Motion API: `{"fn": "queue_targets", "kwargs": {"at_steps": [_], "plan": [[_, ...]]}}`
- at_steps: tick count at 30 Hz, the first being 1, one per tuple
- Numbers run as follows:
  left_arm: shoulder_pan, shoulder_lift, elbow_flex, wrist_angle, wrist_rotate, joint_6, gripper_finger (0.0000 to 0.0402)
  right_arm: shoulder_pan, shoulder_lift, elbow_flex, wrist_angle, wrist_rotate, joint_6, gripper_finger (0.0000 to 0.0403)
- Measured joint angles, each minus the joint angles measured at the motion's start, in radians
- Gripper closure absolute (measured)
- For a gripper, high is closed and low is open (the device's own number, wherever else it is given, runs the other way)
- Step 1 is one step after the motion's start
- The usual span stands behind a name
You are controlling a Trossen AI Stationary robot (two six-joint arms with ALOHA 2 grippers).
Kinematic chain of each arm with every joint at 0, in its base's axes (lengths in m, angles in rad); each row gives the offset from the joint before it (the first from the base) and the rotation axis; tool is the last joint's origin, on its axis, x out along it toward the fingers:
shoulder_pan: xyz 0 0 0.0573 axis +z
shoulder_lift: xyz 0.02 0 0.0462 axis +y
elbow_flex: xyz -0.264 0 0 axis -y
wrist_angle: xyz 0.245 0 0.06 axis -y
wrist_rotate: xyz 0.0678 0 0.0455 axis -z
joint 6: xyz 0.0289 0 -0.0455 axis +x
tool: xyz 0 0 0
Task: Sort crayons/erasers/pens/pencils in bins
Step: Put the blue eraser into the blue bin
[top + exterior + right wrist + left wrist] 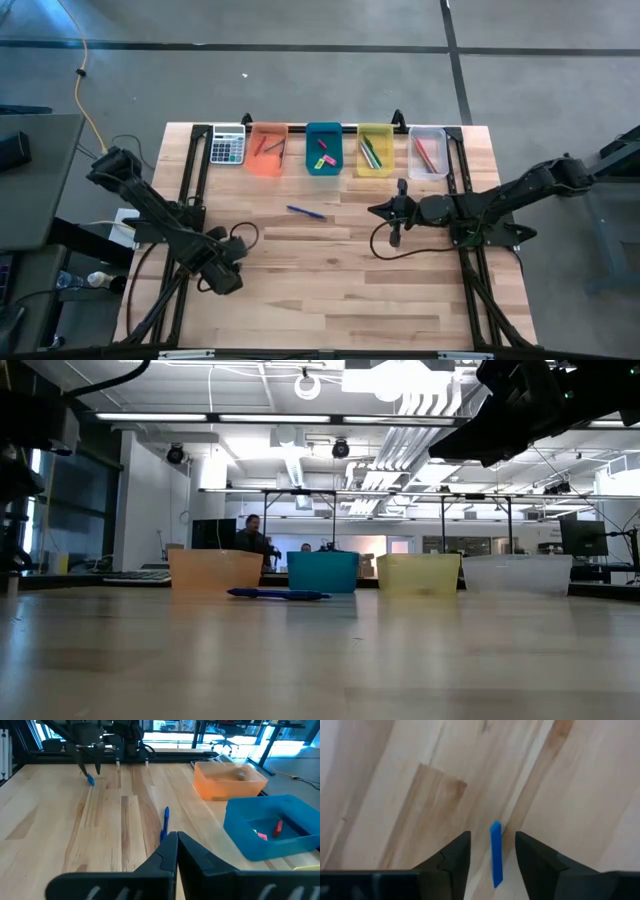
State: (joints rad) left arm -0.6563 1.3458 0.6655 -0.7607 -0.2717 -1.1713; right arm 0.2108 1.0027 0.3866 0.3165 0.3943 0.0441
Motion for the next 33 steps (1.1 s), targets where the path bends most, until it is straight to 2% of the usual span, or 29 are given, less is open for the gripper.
{"fn": "queue_targets", "kwargs": {"at_steps": [5,11,24,30,33], "plan": [[-0.001,0.021,0.0,0.0,0.038,-0.004,0.0242,0.0,0.0,0.0,-0.005,0.0,0.0,0.0403],[-0.004,0.062,0.0,0.006,0.047,0.035,0.0252,0.0,0.0,0.0,-0.005,0.001,0.0,0.0403],[-0.007,0.149,0.003,0.047,0.092,0.151,0.0334,0.0,0.0,0.0,-0.005,0.001,0.0,0.0403],[-0.003,0.08,-0.001,0.073,0.015,0.137,0.0386,0.0,0.0,0.0,-0.004,0.001,0.0,0.0403],[0.011,0.019,-0.001,0.09,-0.025,0.155,0.0394,0.0,0.0,0.0,-0.004,0.001,0.001,0.0403]]}}
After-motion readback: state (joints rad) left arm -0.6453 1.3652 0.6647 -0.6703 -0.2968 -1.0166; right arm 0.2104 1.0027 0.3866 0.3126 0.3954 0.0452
